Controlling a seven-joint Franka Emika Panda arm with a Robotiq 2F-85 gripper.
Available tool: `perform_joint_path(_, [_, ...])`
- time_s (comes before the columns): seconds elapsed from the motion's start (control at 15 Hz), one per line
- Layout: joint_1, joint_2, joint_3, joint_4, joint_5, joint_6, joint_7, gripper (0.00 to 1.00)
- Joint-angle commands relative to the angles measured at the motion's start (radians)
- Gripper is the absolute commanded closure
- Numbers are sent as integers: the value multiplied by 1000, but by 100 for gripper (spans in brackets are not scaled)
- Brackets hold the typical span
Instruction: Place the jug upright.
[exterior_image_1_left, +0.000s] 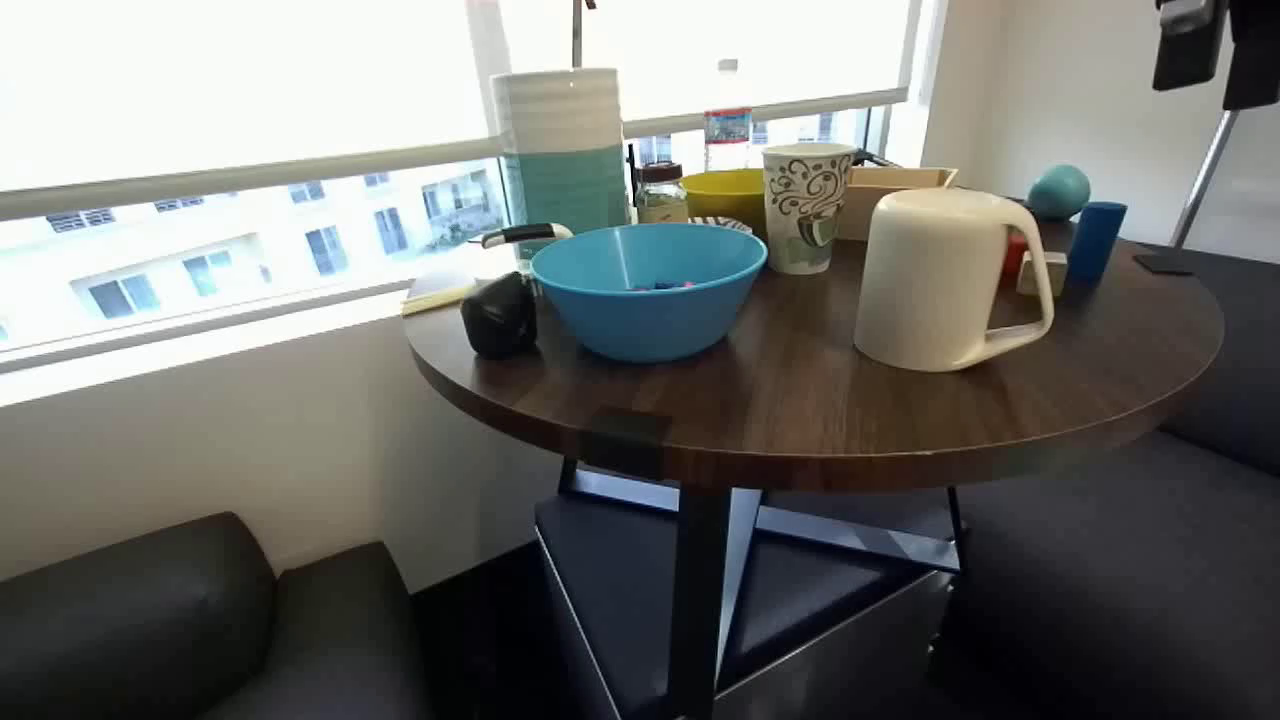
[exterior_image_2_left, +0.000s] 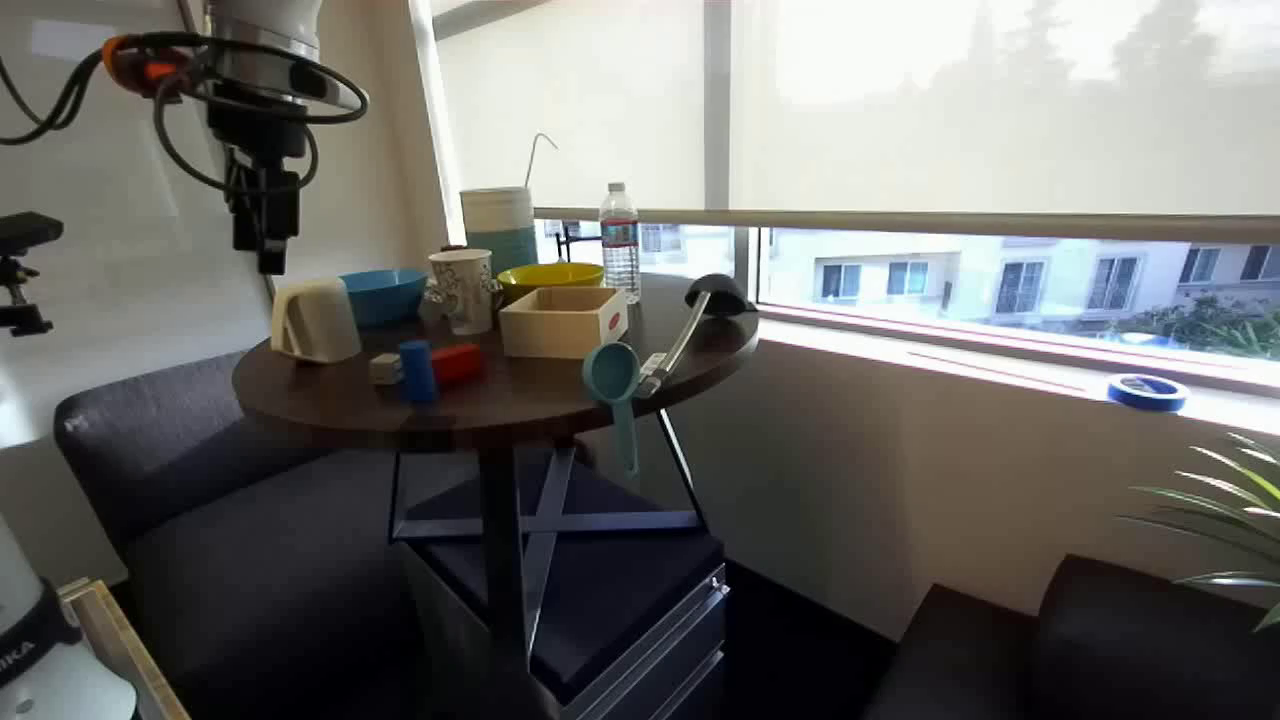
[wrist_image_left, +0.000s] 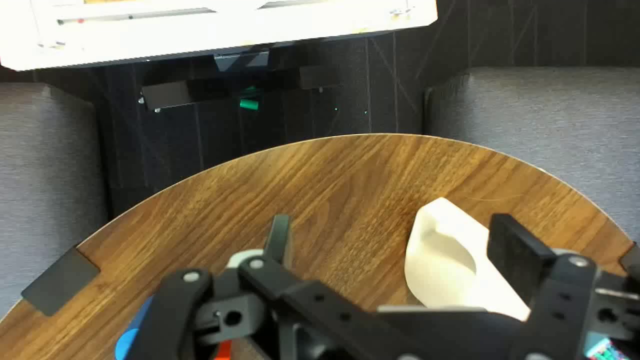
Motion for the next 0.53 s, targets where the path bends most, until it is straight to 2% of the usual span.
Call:
perform_joint_path(0.0, [-18,1,13,2,7,-3,-9,0])
perform_joint_path(0.27, [-18,1,13,2,7,-3,-9,0])
perform_joint_path(0.47, [23,32,60,20,-7,41,-52,0])
